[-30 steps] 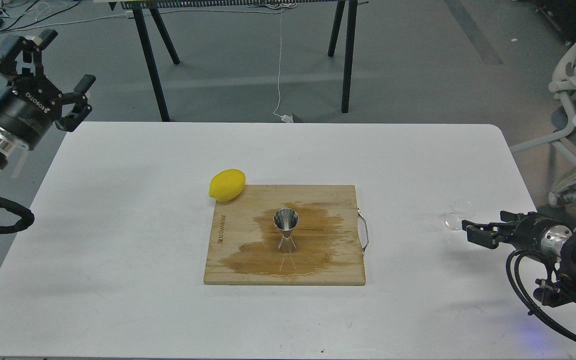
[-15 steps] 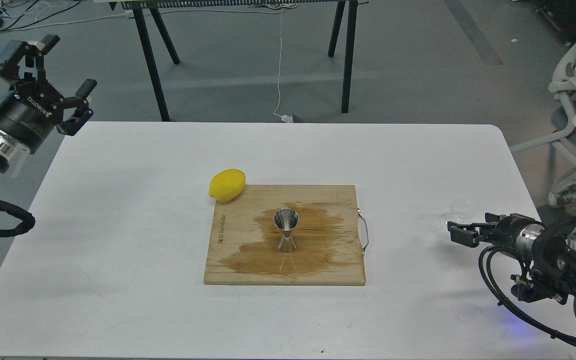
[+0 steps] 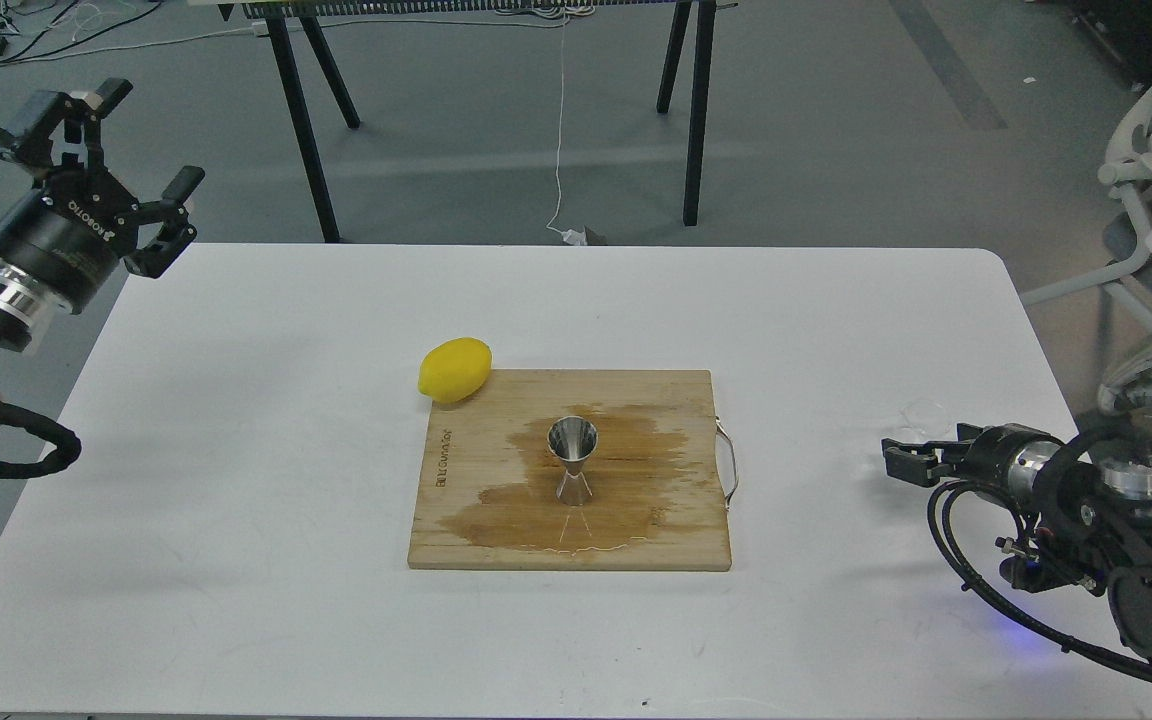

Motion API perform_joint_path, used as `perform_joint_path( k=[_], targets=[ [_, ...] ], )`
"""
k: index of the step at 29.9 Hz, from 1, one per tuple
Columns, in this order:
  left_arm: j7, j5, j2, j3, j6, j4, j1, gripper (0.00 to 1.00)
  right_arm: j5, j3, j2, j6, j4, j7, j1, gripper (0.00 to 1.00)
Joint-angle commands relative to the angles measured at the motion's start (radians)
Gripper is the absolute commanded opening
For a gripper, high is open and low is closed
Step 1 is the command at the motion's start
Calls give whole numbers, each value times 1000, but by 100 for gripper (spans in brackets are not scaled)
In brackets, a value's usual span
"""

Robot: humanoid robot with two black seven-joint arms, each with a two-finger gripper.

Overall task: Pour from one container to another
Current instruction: 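Close the right gripper around the clear glass cup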

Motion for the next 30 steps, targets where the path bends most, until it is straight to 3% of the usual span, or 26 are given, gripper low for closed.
perform_joint_path(
  k=[1, 6, 18, 26, 30],
  targets=[
    [0, 1, 0, 0, 0, 2, 0, 96, -11, -12, 13, -2, -11, 1, 18, 96],
    [0, 1, 0, 0, 0, 4, 2, 96, -24, -28, 31, -7, -40, 1, 46, 93],
    [0, 1, 0, 0, 0, 5, 17, 97, -30, -28, 34, -7, -43, 30, 46, 70],
    [0, 1, 0, 0, 0, 5, 17, 97, -31, -28, 34, -4, -43, 30, 46, 61],
    [0, 1, 0, 0, 0, 5, 19, 97, -31, -29, 34, 4, -40, 30, 46, 51]
  ],
)
